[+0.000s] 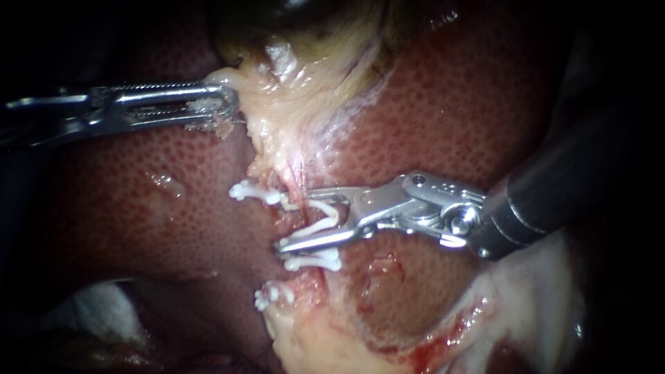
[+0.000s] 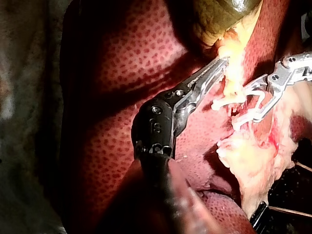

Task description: Clipping third clip right tube

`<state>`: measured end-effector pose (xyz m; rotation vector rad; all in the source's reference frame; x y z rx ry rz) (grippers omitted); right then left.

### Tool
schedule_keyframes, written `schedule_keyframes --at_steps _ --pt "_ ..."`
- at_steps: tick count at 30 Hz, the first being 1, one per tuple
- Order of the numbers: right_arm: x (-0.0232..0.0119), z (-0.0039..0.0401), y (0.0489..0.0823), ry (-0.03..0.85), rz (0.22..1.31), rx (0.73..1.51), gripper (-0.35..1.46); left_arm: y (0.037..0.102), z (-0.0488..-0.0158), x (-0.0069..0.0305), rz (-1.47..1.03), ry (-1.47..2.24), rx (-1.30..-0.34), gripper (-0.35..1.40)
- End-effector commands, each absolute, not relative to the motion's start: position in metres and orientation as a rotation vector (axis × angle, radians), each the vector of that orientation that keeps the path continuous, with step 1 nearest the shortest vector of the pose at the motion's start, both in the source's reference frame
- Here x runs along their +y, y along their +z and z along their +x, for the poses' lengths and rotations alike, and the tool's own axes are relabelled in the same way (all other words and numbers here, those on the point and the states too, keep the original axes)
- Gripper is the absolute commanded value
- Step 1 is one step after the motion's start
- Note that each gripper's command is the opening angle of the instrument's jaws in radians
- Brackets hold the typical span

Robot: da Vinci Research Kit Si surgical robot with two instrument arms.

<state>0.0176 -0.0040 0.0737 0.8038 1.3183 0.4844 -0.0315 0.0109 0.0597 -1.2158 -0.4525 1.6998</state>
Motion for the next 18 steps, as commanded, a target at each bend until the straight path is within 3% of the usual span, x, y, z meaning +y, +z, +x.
schedule_keyframes --at_steps 1,14,18 --pt "-0.0039 0.0176 0.0736 0.487 0.809 1.318 0.49 0.0597 -0.0315 0.0109 -1.216 1.700 -0.453 -0.35" --pt "-0.0040 0.0173 0.0733 0.507 0.872 1.303 0.35 0.0599 -0.0315 0.0109 -1.216 1.700 -0.452 -0.35" --pt "-0.0040 0.0172 0.0733 0.521 0.884 1.297 0.23 0.0599 -0.0316 0.0109 -1.216 1.700 -0.452 -0.35"
